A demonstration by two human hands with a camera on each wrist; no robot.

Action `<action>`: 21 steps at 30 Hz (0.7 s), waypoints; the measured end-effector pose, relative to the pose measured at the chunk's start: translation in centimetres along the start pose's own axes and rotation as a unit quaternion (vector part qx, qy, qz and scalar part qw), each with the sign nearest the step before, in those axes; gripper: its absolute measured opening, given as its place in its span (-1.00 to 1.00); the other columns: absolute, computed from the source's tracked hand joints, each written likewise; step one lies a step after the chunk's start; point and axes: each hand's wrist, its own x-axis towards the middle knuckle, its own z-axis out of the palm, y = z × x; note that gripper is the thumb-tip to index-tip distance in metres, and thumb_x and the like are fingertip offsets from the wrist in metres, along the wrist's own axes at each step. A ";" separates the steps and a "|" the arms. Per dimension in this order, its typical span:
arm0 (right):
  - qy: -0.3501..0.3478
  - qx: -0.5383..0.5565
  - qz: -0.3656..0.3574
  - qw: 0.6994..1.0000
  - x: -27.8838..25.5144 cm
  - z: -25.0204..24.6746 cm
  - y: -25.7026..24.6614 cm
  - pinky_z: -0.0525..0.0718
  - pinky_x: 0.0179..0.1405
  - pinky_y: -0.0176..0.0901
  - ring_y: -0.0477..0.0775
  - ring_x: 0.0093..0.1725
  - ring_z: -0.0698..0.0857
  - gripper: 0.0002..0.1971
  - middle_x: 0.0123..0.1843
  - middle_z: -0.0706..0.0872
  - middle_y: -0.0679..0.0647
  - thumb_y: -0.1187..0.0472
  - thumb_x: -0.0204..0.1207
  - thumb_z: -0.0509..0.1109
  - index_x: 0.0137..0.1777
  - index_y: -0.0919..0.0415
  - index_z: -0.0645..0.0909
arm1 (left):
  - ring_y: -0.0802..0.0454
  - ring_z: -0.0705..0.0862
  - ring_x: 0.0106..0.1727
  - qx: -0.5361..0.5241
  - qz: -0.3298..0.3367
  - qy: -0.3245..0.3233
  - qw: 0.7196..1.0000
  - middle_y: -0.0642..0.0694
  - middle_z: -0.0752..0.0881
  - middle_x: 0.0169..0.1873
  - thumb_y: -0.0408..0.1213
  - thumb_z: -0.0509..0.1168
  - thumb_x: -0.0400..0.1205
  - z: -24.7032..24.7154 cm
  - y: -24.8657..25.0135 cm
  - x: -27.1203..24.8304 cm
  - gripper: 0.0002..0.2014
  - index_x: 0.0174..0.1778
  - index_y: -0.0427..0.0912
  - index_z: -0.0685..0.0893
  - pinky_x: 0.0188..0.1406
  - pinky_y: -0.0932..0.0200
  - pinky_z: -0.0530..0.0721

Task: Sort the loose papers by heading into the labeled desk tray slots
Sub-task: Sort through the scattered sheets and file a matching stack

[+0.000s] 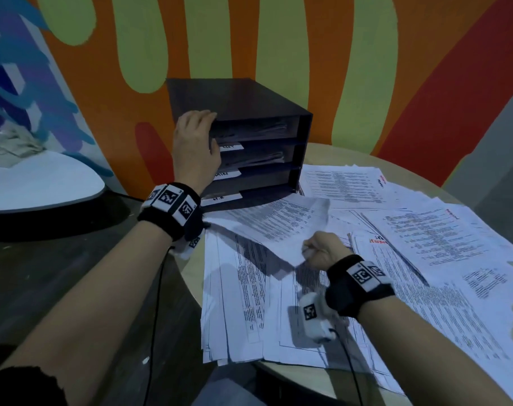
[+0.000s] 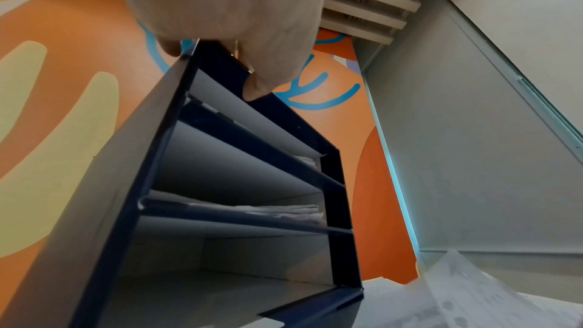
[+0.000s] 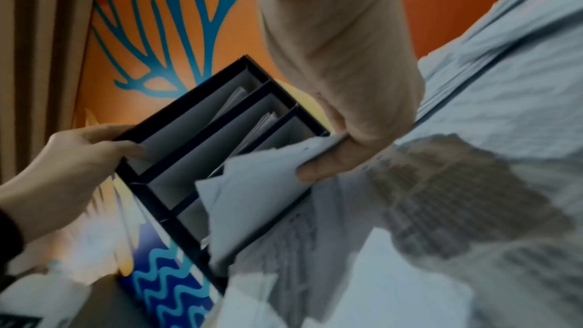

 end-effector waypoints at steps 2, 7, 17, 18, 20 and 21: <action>-0.002 0.015 -0.008 1.000 0.1 2.6 0.0 0.29 -0.78 -0.32 0.01 -0.45 0.35 -0.70 -0.29 0.39 0.14 0.64 0.56 -0.08 -0.25 0.32 0.32 | -0.19 0.45 0.44 0.003 0.010 0.005 1.000 -0.19 0.60 0.35 -0.41 0.23 0.57 0.2 -0.1 0.0 -0.55 0.42 -0.28 0.56 0.48 -0.09 0.42; -0.033 0.053 -0.013 0.998 -0.4 8.6 0.0 0.50 -0.59 -0.20 0.01 -0.42 0.46 -0.76 -0.24 0.47 0.15 0.57 0.64 0.01 0.10 0.30 0.42 | -0.20 0.45 0.43 0.005 0.025 0.020 0.999 -0.19 0.60 0.34 -0.44 0.23 0.54 0.7 -0.5 -0.1 -0.52 0.43 -0.28 0.55 0.49 -0.08 0.41; -0.120 0.054 0.053 0.990 0.5 15.1 -0.9 0.46 -0.86 -0.32 0.16 -0.75 0.59 -0.77 -0.12 0.51 0.43 0.44 0.73 -0.10 0.28 0.42 0.31 | -0.19 0.43 0.42 0.016 0.046 0.051 0.997 -0.20 0.59 0.32 -0.45 0.23 0.53 1.3 -0.8 -0.5 -0.52 0.42 -0.29 0.54 0.48 -0.03 0.42; -0.117 0.055 0.058 0.990 0.9 15.4 -1.2 0.45 -0.85 -0.35 0.12 -0.82 0.51 -0.73 -0.12 0.50 0.43 0.46 0.72 -0.11 0.33 0.41 0.29 | -0.19 0.43 0.42 0.015 0.044 0.054 0.997 -0.20 0.59 0.32 -0.45 0.23 0.52 1.4 -0.8 -0.5 -0.51 0.42 -0.28 0.55 0.48 -0.04 0.43; -0.105 0.034 0.053 0.992 1.6 16.2 -1.4 0.47 -0.78 -0.38 0.05 -0.84 0.45 -0.60 0.14 0.59 0.41 0.47 0.70 -0.11 0.52 0.40 0.19 | -0.20 0.43 0.41 0.013 0.039 0.059 0.997 -0.20 0.60 0.31 -0.46 0.23 0.51 1.5 -0.7 -0.5 -0.51 0.41 -0.28 0.55 0.47 -0.07 0.44; -0.117 0.057 0.065 0.989 1.6 16.6 -1.6 0.46 -0.77 -0.40 0.05 -0.84 0.46 -0.57 0.33 0.56 0.38 0.45 0.70 -0.10 0.55 0.40 0.18 | -0.20 0.43 0.41 0.013 0.038 0.060 0.997 -0.20 0.60 0.30 -0.46 0.23 0.50 1.5 -0.7 -0.4 -0.51 0.40 -0.29 0.56 0.46 -0.09 0.44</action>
